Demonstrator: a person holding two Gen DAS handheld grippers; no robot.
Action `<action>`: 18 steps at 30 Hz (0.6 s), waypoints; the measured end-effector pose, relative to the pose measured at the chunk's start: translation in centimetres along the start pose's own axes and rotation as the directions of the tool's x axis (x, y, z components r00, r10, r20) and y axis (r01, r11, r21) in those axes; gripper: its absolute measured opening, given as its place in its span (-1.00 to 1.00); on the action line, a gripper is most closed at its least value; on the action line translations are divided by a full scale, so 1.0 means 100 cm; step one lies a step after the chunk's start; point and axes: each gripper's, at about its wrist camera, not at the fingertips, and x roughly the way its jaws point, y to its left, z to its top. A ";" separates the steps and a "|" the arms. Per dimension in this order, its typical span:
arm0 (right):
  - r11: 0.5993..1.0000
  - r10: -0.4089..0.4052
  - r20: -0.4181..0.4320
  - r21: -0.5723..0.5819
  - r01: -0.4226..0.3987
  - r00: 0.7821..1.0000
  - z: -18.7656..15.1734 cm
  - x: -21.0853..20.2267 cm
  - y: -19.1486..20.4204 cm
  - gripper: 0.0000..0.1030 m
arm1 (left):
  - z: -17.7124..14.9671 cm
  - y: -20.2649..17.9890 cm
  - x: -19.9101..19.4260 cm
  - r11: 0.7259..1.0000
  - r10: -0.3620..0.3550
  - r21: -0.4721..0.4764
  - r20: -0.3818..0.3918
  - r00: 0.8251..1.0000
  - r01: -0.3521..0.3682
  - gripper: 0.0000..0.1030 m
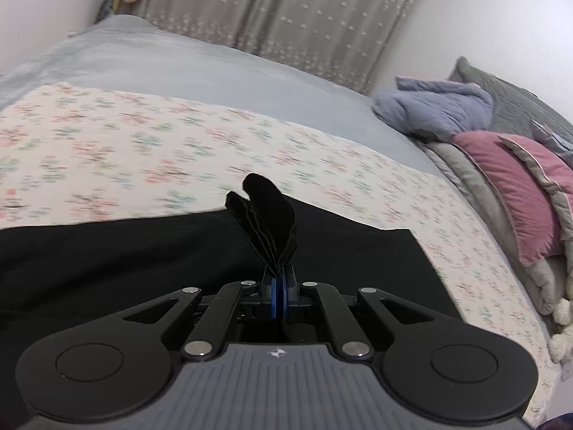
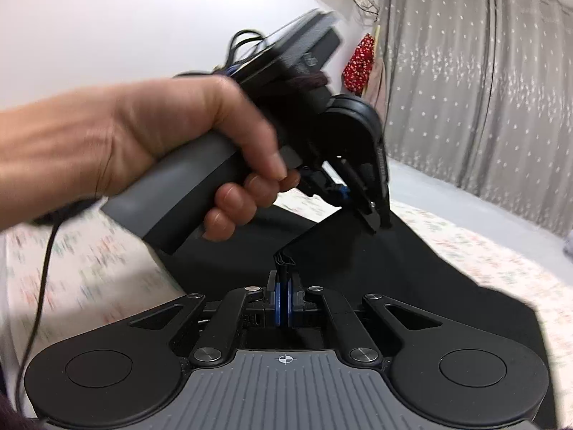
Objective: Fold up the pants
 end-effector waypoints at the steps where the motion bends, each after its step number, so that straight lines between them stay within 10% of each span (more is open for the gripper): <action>1: 1.000 0.006 0.007 0.021 -0.007 1.000 0.002 0.005 0.006 -0.97 | 0.001 0.010 -0.005 1.000 0.015 -0.006 0.010 1.000 -0.015 -0.67; 18: 0.949 0.238 0.027 0.205 -0.238 0.971 0.037 0.072 0.057 -0.96 | 0.003 0.128 -0.062 0.970 0.222 -0.123 0.106 0.969 -0.209 -0.68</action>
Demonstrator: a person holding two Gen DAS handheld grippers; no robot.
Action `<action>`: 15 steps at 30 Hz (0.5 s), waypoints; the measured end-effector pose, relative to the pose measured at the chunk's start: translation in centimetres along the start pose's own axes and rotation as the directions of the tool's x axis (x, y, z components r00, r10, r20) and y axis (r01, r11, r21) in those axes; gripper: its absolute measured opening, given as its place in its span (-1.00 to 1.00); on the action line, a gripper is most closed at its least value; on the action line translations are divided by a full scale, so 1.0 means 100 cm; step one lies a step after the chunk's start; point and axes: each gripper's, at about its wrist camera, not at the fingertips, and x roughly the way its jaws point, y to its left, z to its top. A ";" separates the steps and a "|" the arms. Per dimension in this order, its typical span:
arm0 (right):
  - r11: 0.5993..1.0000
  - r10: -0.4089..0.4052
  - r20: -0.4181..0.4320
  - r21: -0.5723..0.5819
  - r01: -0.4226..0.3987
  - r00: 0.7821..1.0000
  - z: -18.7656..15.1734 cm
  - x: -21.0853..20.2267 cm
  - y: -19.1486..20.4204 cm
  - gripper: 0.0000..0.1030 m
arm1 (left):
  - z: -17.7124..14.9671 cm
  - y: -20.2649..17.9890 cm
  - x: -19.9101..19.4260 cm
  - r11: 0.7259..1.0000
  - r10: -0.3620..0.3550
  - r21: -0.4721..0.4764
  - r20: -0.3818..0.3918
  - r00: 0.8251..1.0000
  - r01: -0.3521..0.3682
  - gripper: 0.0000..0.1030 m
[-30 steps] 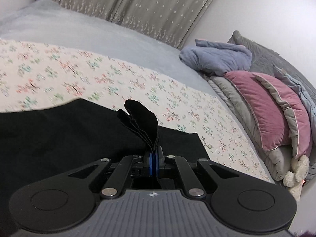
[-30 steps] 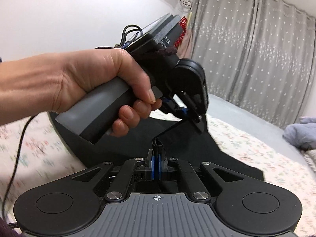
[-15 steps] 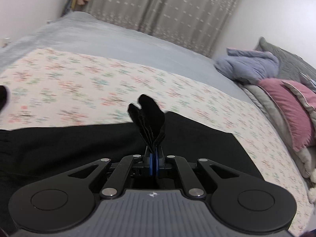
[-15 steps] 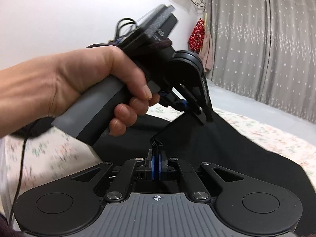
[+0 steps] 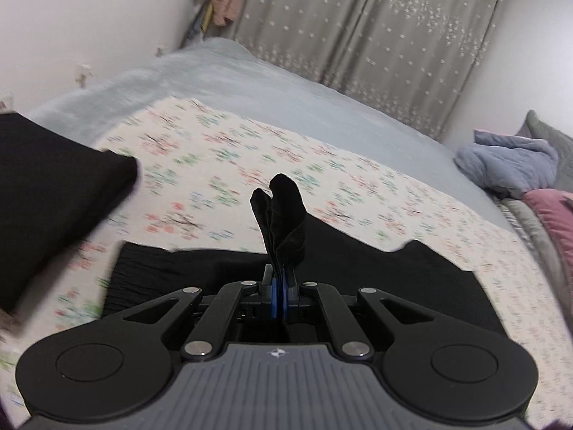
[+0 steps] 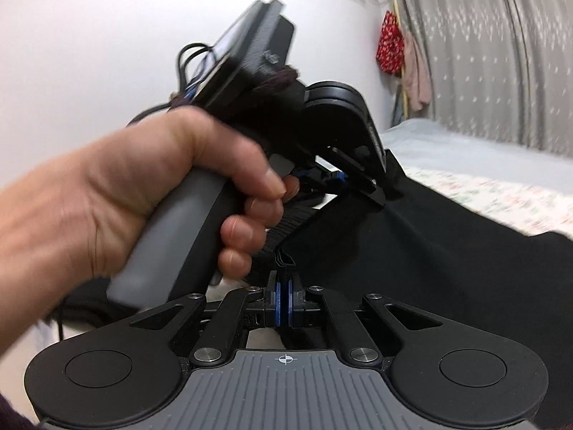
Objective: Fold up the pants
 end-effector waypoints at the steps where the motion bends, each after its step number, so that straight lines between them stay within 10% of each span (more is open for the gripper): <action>1: 1.000 0.014 -0.004 0.009 -0.014 1.000 0.001 0.003 0.001 -0.96 | 0.000 0.003 -0.002 1.000 0.017 0.008 0.008 1.000 -0.017 -0.68; 15: 0.983 0.141 -0.048 0.124 -0.135 0.989 0.005 0.045 -0.005 -0.94 | -0.005 0.032 -0.007 0.968 0.238 0.081 0.003 0.971 -0.237 -0.67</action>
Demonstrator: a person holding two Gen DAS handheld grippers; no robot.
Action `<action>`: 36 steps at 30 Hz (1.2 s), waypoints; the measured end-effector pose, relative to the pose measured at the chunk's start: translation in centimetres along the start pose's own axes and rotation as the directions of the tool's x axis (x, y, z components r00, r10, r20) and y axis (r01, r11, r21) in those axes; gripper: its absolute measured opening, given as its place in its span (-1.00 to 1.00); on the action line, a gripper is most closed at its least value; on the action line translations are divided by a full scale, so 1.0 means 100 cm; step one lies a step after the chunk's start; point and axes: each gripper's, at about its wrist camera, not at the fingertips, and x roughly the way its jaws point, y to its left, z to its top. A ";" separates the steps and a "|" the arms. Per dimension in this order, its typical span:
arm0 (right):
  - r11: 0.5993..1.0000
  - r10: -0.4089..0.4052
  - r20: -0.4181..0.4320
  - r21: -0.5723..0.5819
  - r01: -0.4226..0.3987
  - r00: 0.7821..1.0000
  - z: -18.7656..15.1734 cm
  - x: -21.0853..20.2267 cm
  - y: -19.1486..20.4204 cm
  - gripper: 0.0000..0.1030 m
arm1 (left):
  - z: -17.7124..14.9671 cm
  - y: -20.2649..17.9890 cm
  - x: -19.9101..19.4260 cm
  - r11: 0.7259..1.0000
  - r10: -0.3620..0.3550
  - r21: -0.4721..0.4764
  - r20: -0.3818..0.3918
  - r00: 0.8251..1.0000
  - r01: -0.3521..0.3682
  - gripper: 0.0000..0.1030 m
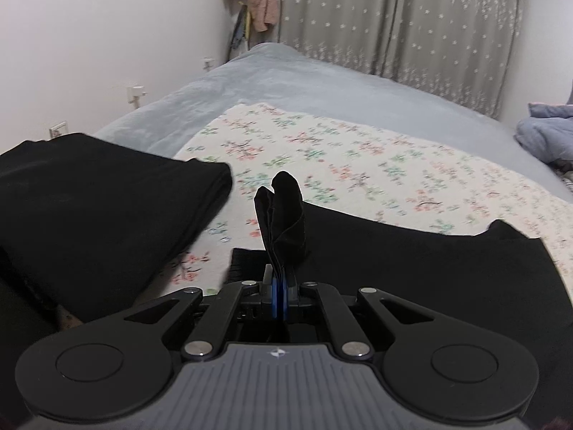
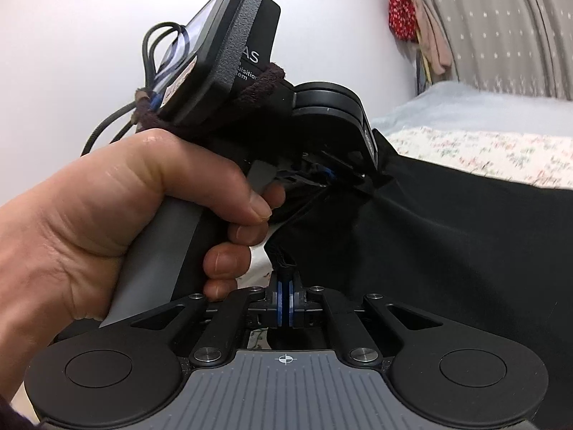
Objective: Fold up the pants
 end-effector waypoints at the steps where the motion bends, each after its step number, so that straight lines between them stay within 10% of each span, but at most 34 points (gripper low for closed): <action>1: 1.000 0.003 -0.004 0.002 -0.003 1.000 0.000 0.002 -0.002 -0.94 | -0.001 0.002 0.001 1.000 0.003 -0.009 -0.001 1.000 -0.003 -0.67; 9: 0.998 0.026 -0.052 0.060 -0.023 0.998 0.005 0.022 -0.018 -0.81 | -0.004 0.026 0.007 0.985 0.074 -0.153 -0.019 0.997 -0.076 -0.14; 16: 0.983 0.095 -0.111 0.169 -0.076 0.989 0.015 0.033 -0.040 -0.58 | -0.002 0.035 -0.005 0.974 0.143 -0.177 -0.021 0.989 -0.145 -0.13; 23: 0.961 0.182 -0.084 0.228 -0.159 0.980 0.037 -0.043 -0.066 0.36 | 0.006 0.036 -0.042 0.974 0.165 -0.162 0.037 0.986 -0.157 -0.13; 29: 0.981 0.026 -0.016 0.194 -0.022 1.000 0.067 -0.135 -0.131 0.48 | -0.004 0.000 -0.061 0.992 0.059 -0.111 0.051 0.997 -0.053 -0.13; 36: 0.930 -0.166 -0.081 0.318 0.183 0.983 0.037 -0.147 -0.227 0.48 | -0.027 -0.056 -0.033 1.000 -0.010 0.020 -0.067 0.998 0.012 -0.13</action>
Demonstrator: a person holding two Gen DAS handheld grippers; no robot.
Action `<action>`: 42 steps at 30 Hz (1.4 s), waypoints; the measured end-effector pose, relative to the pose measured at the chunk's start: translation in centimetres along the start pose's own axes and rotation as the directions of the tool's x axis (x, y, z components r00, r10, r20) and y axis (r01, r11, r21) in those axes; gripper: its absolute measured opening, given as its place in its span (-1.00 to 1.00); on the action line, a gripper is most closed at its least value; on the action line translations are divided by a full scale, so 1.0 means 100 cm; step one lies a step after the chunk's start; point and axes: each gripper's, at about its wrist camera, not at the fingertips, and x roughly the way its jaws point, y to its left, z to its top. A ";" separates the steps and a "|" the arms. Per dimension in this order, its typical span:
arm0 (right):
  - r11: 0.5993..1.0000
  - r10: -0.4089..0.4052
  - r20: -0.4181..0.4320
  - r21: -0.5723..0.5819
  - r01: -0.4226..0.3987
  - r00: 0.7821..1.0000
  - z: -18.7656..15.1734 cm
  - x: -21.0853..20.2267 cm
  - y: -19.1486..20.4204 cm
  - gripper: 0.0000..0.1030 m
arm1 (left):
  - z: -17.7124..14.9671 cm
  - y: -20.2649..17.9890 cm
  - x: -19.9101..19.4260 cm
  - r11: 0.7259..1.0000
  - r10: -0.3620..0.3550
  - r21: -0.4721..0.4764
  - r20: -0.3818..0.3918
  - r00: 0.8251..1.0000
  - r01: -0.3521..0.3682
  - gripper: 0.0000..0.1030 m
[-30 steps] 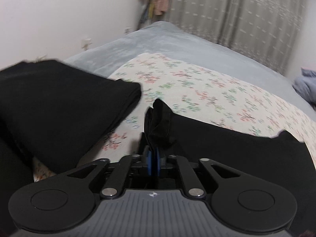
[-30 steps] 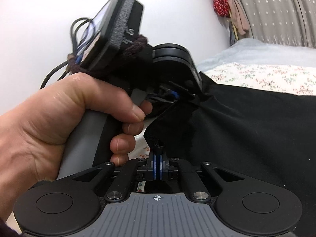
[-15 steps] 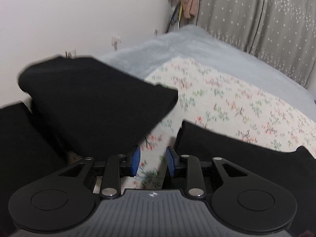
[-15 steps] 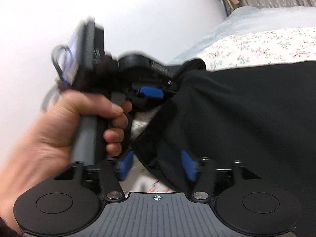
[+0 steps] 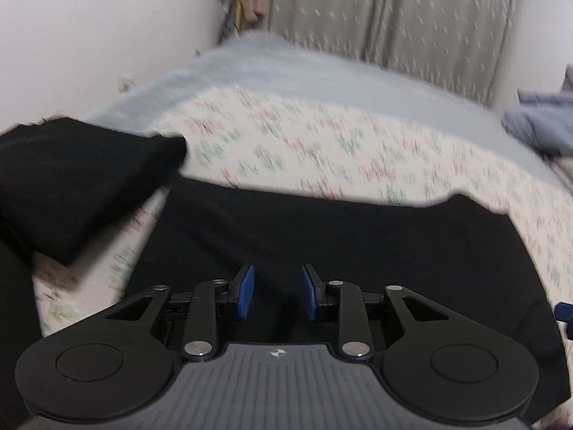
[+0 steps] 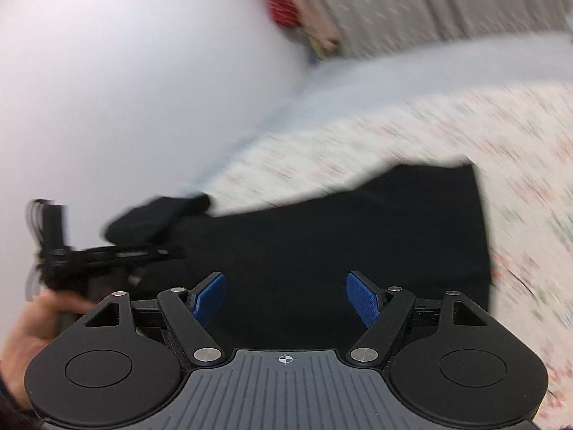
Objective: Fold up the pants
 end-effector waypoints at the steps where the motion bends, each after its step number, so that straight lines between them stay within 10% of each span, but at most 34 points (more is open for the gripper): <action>1: 1.000 -0.030 -0.027 0.007 0.030 0.999 -0.005 0.008 -0.009 0.48 | -0.003 -0.003 0.007 1.000 0.014 0.013 -0.017 1.000 -0.014 -0.13; 9: 0.999 -0.038 -0.040 0.011 0.038 0.998 -0.044 -0.010 -0.059 0.13 | -0.014 0.000 0.033 0.995 0.096 0.045 -0.048 0.994 -0.094 -0.13; 17: 0.977 -0.087 0.001 0.196 0.085 0.996 -0.065 -0.077 -0.089 0.24 | -0.008 -0.019 0.025 0.983 0.160 0.100 -0.045 0.986 -0.155 -0.13; 24: 0.904 0.018 0.108 0.422 -0.062 0.994 -0.099 -0.084 -0.103 0.03 | -0.003 -0.080 0.005 0.987 -0.077 0.139 -0.001 0.997 0.076 -0.11; 30: 0.857 0.036 0.106 0.508 -0.086 0.994 -0.116 -0.071 -0.099 -0.74 | -0.023 -0.174 0.003 0.903 -0.341 0.250 -0.079 0.937 0.350 -0.11; 33: 0.809 0.041 0.126 0.578 -0.107 0.991 -0.123 -0.072 -0.106 -0.93 | -0.036 -0.214 0.018 0.877 -0.326 0.325 -0.139 0.935 0.354 -0.11; 42: 0.848 -0.003 0.091 0.528 -0.046 0.996 -0.127 -0.084 -0.099 -0.99 | -0.040 -0.238 0.046 0.901 -0.217 0.353 -0.137 0.966 0.252 -0.05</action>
